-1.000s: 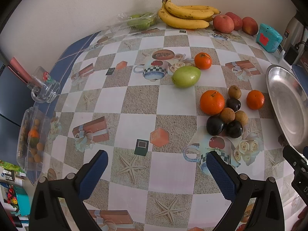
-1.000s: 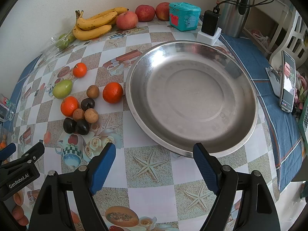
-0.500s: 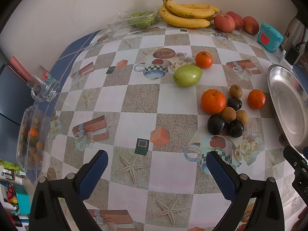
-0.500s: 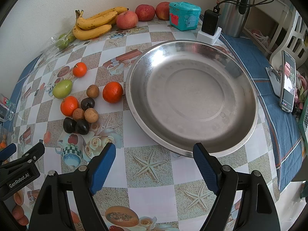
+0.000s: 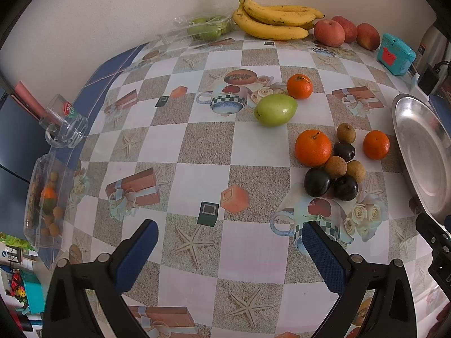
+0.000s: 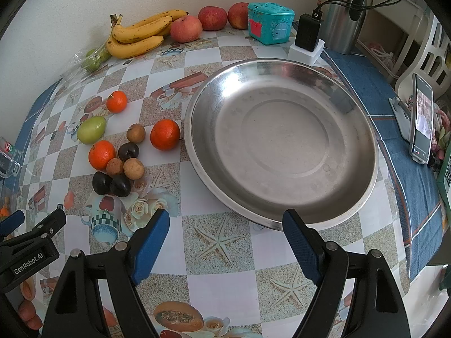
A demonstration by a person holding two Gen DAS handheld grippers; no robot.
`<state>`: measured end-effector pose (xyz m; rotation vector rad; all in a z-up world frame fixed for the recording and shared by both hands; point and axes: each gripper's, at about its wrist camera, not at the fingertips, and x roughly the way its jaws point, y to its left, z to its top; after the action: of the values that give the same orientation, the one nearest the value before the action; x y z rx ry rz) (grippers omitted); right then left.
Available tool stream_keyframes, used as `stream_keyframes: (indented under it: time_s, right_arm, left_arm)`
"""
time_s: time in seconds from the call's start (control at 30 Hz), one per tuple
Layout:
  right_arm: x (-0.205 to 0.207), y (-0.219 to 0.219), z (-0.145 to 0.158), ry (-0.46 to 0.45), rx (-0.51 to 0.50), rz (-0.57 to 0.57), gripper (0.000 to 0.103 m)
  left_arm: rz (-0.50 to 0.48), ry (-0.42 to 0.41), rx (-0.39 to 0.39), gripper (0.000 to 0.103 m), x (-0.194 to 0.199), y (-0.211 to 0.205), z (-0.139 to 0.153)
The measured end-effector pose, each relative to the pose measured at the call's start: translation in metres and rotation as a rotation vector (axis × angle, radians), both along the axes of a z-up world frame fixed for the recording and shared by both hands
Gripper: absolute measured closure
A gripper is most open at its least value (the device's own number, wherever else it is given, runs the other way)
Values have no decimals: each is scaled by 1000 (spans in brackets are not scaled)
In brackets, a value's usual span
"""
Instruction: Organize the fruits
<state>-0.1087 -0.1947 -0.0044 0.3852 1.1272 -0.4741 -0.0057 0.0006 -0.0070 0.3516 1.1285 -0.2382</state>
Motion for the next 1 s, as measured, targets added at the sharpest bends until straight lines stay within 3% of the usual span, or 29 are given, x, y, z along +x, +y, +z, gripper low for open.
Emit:
stream_keyframes:
  time_s: [1.0]
  right_arm:
    - [5,-2,-2,2,1,1,20]
  left_arm:
    - [1,1,-1,0,0,0,-1]
